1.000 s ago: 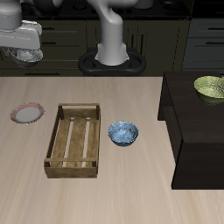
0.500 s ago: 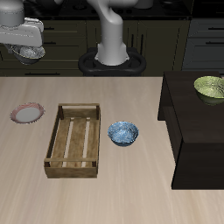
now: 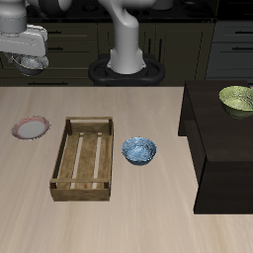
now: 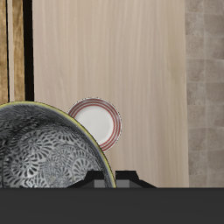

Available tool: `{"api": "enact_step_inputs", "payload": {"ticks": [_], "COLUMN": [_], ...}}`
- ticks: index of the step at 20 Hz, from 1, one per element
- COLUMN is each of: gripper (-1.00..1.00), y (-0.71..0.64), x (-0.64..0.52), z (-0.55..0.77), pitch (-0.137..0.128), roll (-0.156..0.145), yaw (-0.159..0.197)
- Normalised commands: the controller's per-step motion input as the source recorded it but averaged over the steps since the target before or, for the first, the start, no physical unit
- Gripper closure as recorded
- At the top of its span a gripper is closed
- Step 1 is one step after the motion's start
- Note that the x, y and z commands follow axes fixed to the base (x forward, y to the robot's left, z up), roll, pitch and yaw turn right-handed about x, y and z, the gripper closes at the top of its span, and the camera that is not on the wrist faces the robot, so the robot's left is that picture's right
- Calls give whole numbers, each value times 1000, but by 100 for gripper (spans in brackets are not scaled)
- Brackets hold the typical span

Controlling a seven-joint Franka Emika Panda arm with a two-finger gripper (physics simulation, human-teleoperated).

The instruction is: Place the black bowl on the plate

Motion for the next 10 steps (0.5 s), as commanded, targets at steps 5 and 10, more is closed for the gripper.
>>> {"api": "enact_step_inputs", "payload": {"ticks": [5,10], "gripper": [100,100], "y": [-9,65], "x": [3,30], "z": [-198,-236], "pitch": [-12,-8], "roll": [-4,13], "yaw": [-12,7]}}
